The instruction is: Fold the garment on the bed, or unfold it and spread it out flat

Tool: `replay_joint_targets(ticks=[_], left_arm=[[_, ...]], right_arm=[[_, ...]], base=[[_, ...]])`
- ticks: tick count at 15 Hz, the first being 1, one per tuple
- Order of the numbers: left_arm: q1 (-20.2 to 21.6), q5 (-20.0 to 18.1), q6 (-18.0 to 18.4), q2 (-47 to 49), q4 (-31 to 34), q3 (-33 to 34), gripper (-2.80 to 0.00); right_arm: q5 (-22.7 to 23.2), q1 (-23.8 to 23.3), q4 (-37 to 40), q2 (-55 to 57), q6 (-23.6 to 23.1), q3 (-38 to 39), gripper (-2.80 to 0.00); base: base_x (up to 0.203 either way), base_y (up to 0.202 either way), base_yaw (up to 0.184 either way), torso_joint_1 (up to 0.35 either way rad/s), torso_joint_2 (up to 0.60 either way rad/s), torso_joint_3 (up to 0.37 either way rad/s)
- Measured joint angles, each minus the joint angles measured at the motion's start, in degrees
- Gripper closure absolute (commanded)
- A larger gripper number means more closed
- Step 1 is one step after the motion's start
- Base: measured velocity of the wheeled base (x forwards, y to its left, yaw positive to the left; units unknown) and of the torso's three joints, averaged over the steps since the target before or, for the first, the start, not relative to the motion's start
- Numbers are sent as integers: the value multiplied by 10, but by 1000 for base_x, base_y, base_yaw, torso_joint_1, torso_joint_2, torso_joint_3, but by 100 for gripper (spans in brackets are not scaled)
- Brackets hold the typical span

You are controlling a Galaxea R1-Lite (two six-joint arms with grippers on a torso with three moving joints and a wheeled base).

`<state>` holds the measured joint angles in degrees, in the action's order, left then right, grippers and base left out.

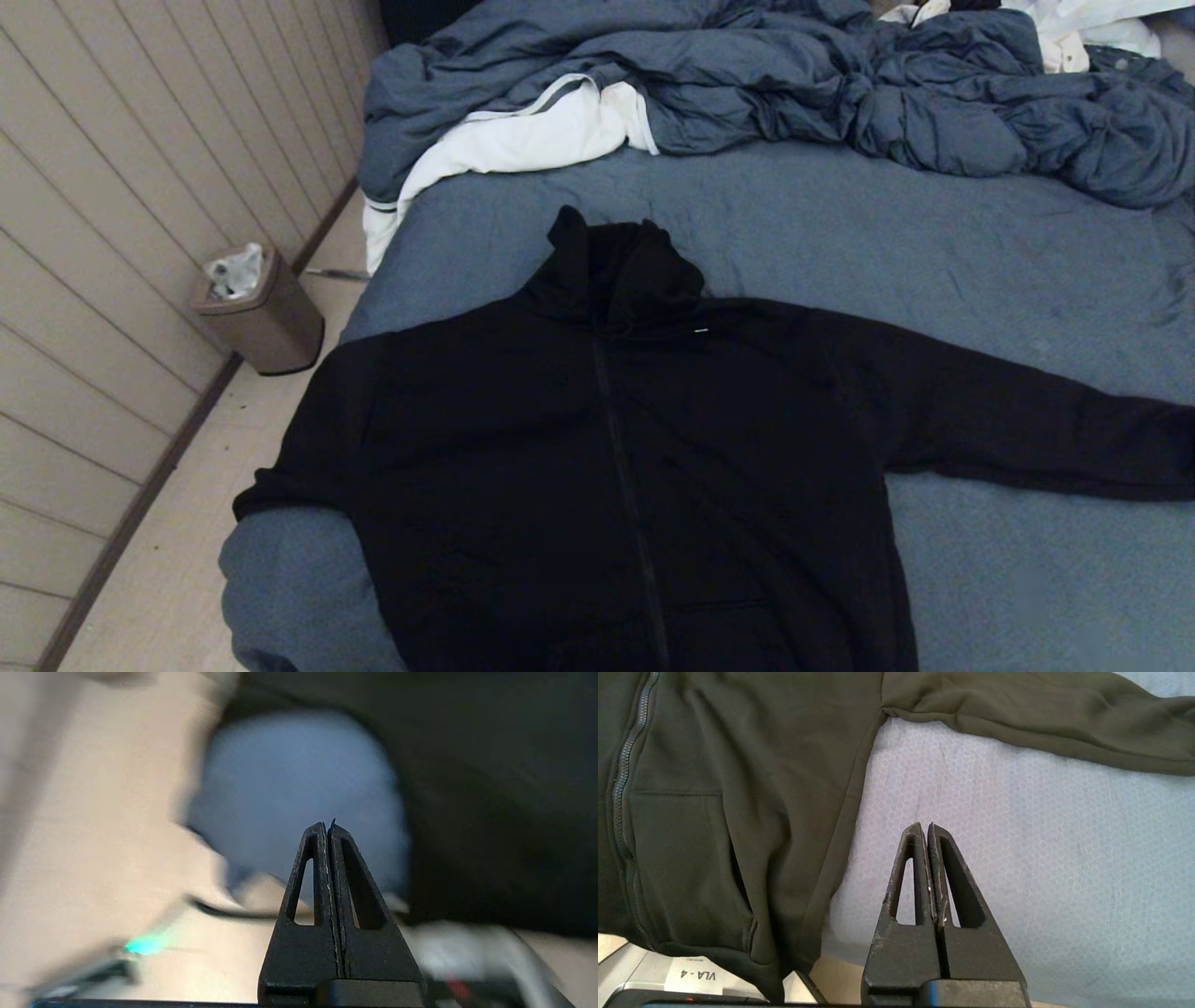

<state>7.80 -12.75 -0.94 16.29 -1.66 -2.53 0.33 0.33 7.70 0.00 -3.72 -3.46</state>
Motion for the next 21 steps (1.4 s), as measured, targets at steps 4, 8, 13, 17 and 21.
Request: replay_joint_targets(ticks=[4,8,13,17,21], left_arm=[[-6,-87,-4,16,66,-19,0],[-29,-98,-20,51,61,-20,0],[-136,-49,-43,26,63,-19,0],[-134,148,-59,0,23,-12,0],[-78,187,-32,-30,59,-17,0]], right_arm=[[0,0,1,0,0,1,0],[0,0,2,0,-1,1,0],[0,0,2,0,-1,2,0],[0,0,2,0,0,2,0],[0,0,2,0,0,2,0]], base=[[0,0,0,0,0,0],[0,0,0,0,0,0],[0,0,0,0,0,0],[0,0,0,0,0,0],[0,0,0,0,0,0]])
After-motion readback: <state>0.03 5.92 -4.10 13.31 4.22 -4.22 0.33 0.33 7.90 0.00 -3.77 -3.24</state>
